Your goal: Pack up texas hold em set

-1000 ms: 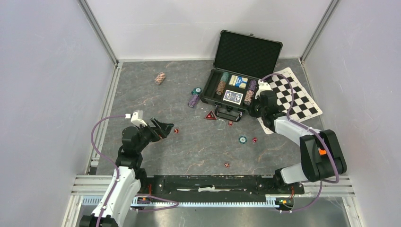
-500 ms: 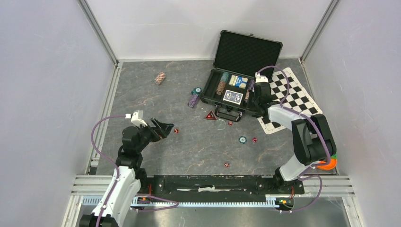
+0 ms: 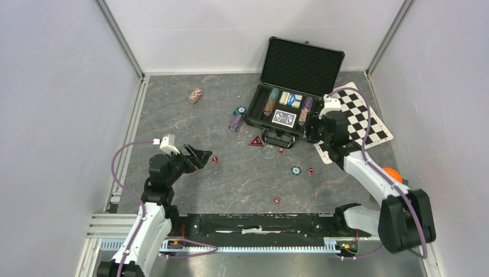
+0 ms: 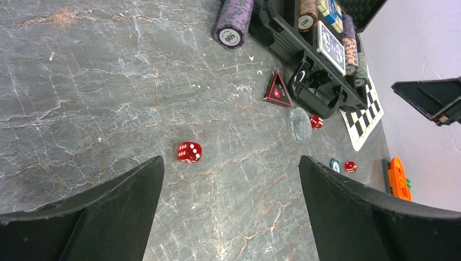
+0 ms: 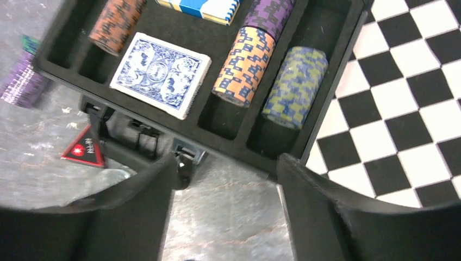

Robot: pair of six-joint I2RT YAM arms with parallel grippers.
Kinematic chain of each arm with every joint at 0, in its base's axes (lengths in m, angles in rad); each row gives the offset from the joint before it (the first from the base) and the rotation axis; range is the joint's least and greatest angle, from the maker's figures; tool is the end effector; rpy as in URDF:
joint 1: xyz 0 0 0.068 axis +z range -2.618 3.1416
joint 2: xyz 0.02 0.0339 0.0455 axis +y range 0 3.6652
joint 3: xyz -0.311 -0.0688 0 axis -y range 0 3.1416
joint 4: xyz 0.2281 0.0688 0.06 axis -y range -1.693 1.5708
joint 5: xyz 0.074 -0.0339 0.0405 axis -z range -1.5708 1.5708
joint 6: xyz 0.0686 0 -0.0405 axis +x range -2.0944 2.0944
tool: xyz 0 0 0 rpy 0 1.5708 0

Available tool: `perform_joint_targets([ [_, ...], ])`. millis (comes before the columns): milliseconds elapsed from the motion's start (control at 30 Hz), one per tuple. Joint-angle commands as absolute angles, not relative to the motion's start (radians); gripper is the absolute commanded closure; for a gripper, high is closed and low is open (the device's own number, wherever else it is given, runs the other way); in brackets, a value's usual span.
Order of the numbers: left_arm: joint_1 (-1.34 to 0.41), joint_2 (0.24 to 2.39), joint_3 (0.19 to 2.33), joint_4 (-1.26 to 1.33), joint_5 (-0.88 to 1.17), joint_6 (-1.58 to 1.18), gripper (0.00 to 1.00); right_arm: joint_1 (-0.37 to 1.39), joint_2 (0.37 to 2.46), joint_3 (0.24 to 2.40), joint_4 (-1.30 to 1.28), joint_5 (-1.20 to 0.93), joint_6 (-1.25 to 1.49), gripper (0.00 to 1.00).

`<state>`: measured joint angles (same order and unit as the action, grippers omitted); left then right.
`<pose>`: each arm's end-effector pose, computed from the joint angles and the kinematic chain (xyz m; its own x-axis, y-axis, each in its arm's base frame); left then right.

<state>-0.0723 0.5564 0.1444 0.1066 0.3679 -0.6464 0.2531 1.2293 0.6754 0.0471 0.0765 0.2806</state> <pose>0.1185 -0.0333 0.1999 -0.4861 -0.5283 -0.6962 0.1463 0.7362 -0.6608 0.2587 0.0615 0.2685 -0.5028 0.1552 -0.8504 -0.0476 0.9773 0.2065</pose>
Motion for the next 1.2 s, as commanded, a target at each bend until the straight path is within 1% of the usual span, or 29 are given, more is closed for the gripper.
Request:
perform_joint_targets([
  [0,-0.069,0.555,0.150,0.141,0.364,-0.627,0.00,0.239,1.099,0.622,-0.052,0.104,0.255,0.10],
  [33,-0.069,0.555,0.152,0.139,0.365,-0.626,0.00,0.229,1.072,0.612,-0.085,0.122,0.266,0.02],
  [133,-0.069,0.551,0.152,0.135,0.368,-0.625,0.00,0.209,1.011,0.582,-0.170,0.194,0.321,0.02],
  [200,-0.069,0.548,0.150,0.135,0.371,-0.624,0.00,0.195,0.986,0.570,-0.200,0.197,0.320,0.02],
  [300,-0.069,0.546,0.150,0.135,0.374,-0.626,0.00,0.194,0.973,0.546,-0.217,0.168,0.300,0.12],
  [367,-0.069,0.547,0.150,0.135,0.374,-0.626,0.00,0.195,0.968,0.529,-0.205,0.191,0.298,0.18],
  [433,-0.069,0.547,0.149,0.138,0.374,-0.627,0.00,0.195,0.972,0.533,-0.185,0.199,0.290,0.29],
  [500,-0.070,0.549,0.149,0.138,0.376,-0.628,0.00,0.194,0.983,0.540,-0.148,0.176,0.276,0.50],
  [533,-0.069,0.548,0.149,0.138,0.376,-0.627,0.00,0.195,0.994,0.551,-0.132,0.172,0.277,0.56],
  [600,-0.070,0.547,0.149,0.138,0.375,-0.627,0.00,0.194,1.030,0.577,-0.108,0.176,0.280,0.76],
  [667,-0.069,0.547,0.149,0.138,0.373,-0.627,0.00,0.195,1.078,0.607,-0.088,0.190,0.281,0.87],
  [700,-0.070,0.548,0.150,0.138,0.373,-0.626,0.00,0.194,1.107,0.624,-0.082,0.198,0.282,0.90],
  [733,-0.069,0.549,0.150,0.138,0.372,-0.627,0.00,0.195,1.145,0.643,-0.081,0.205,0.281,1.00],
  [900,-0.069,0.552,0.150,0.140,0.371,-0.626,0.00,0.194,1.304,0.731,-0.073,0.216,0.290,1.00],
  [1167,-0.069,0.569,0.152,0.151,0.373,-0.627,0.00,0.193,1.433,0.799,-0.025,0.236,0.305,1.00],
])
